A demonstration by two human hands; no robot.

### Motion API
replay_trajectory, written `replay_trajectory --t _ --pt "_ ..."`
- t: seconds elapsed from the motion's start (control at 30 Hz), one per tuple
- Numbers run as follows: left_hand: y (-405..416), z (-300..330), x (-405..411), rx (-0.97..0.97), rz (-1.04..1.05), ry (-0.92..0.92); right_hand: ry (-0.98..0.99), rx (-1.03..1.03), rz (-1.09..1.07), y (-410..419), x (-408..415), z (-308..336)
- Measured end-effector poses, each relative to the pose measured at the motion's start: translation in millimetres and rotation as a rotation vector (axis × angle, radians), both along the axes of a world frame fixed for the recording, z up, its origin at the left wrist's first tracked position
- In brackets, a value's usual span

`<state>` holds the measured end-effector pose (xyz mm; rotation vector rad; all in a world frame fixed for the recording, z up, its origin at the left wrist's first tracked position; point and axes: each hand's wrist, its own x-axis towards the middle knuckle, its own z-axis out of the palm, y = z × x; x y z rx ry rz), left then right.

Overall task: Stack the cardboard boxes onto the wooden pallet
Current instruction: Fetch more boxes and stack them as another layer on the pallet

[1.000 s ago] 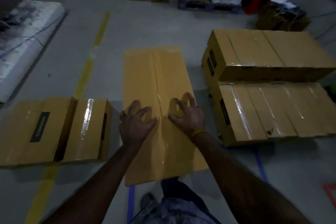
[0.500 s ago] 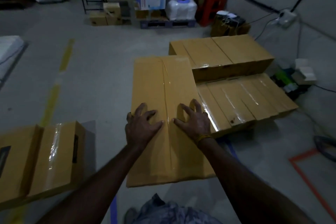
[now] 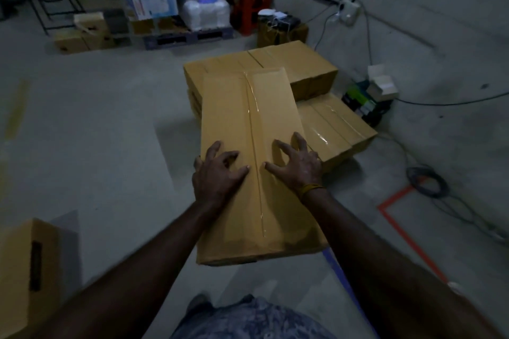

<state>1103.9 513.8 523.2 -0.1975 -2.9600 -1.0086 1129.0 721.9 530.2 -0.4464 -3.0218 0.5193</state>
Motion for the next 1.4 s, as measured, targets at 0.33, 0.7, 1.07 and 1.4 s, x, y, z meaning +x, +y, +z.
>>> replay_trajectory --t 0.33,0.7,1.07,1.4 --pt "138.5 0.3 -45.1 0.030 -0.159 -0.023 0.001 -0.035 -0.134 137.2 -20.2 -6.5" --pt "290.6 -23.7 -156.7 0.096 -0.255 -0.078 -0.097 -0.012 -0.185 289.5 -116.5 -5.2" --pt "444.4 -30.2 -212.9 0.072 -0.279 -0.089 -0.099 -0.024 -0.194 443.4 -167.4 -14.6" --pt "634.0 -29.8 -220.2 0.077 -0.159 -0.081 -0.081 -0.059 -0.101 639.1 -199.2 -22.7"
